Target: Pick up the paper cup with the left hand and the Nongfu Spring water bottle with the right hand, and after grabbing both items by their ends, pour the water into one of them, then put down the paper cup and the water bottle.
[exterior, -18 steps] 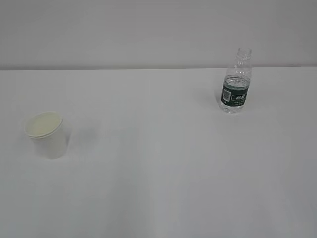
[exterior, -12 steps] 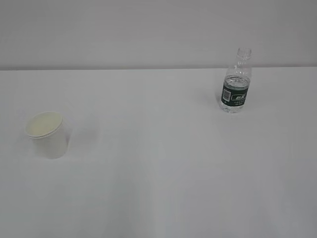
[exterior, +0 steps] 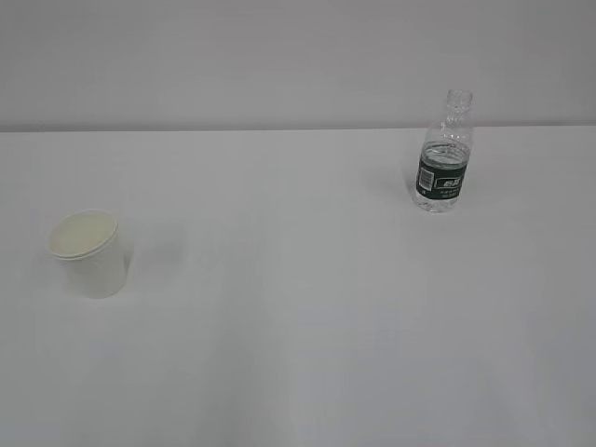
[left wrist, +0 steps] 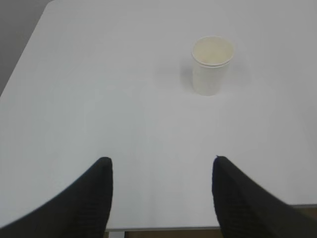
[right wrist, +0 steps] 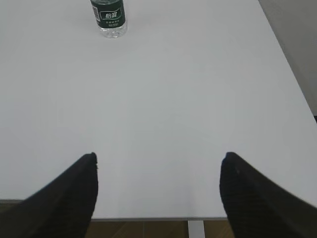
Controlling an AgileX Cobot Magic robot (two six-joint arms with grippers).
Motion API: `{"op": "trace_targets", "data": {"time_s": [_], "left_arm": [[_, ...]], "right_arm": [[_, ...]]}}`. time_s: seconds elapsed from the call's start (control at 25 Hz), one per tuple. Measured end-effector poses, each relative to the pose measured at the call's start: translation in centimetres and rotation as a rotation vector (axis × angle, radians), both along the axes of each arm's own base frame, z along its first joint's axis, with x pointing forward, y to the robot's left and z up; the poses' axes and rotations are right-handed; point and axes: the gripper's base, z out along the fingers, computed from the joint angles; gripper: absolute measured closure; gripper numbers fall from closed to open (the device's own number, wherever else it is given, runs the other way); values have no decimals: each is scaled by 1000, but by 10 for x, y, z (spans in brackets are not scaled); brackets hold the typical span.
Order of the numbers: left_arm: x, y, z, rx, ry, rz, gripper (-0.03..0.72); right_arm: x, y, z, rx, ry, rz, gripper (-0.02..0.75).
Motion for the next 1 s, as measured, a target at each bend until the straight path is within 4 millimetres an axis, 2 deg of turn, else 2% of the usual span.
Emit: {"op": "trace_targets", "data": {"time_s": [1.0], "left_arm": [[0, 0, 2, 0, -19, 0, 229]], "right_arm": [[0, -1, 4, -8, -29, -3, 165]]}}
